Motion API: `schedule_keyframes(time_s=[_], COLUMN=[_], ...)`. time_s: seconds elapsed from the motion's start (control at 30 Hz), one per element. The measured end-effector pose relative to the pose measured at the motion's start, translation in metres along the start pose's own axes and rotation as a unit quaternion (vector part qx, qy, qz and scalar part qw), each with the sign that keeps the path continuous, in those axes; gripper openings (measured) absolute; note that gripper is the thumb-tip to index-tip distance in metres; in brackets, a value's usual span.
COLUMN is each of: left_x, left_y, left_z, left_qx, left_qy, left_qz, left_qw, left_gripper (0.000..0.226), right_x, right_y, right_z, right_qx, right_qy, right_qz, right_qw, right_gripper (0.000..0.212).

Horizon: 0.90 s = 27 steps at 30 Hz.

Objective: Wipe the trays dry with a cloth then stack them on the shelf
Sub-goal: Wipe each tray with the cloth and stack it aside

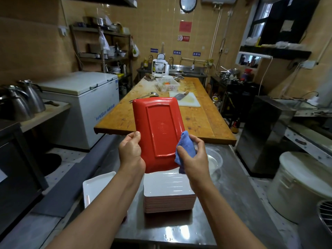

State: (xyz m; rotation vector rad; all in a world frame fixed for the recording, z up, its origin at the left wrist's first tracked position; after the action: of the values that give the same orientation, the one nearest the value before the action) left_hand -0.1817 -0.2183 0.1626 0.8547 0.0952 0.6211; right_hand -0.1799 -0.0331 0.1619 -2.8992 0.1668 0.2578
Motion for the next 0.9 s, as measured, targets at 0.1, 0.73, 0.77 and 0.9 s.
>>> schedule_keyframes(time_s=[0.1,0.73,0.77,0.9], left_x=[0.001,-0.005,-0.004,-0.007], left_y=[0.002,0.039,0.036,0.023], left_z=[-0.007,0.054,0.052,0.045], left_qx=[-0.006,-0.33,-0.309,-0.247], left_qy=[-0.02,-0.18,-0.174,-0.152], left_qz=[-0.027,-0.401,-0.398,-0.364], left_qw=[0.999,0.835,0.846,0.885], left_gripper=[0.022,0.093,0.094,0.1], right_x=[-0.007,-0.039,-0.043,-0.054], right_y=[-0.005,-0.034,-0.036,-0.035], right_z=[0.006,-0.022,-0.025,-0.042], right_qx=[-0.159,-0.131,-0.115,0.061], right_qy=[0.087,0.053,0.045,-0.053], right_qz=[-0.057,-0.325,-0.307,-0.194], right_qw=[0.982,0.935,0.944,0.978], right_gripper=[0.037,0.049,0.049,0.03])
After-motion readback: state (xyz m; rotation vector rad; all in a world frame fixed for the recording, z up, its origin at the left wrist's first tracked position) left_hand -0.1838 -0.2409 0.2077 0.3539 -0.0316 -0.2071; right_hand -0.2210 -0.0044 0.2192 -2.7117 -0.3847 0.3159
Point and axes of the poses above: each hand's wrist, its own x-axis away from the middle knuckle, its own y-axis out of the palm, z = x × y, the point moved 6 cm from there along -x, towards the middle knuckle, and after that the axes turned 14 degrees about x, right-handed, at the moved point
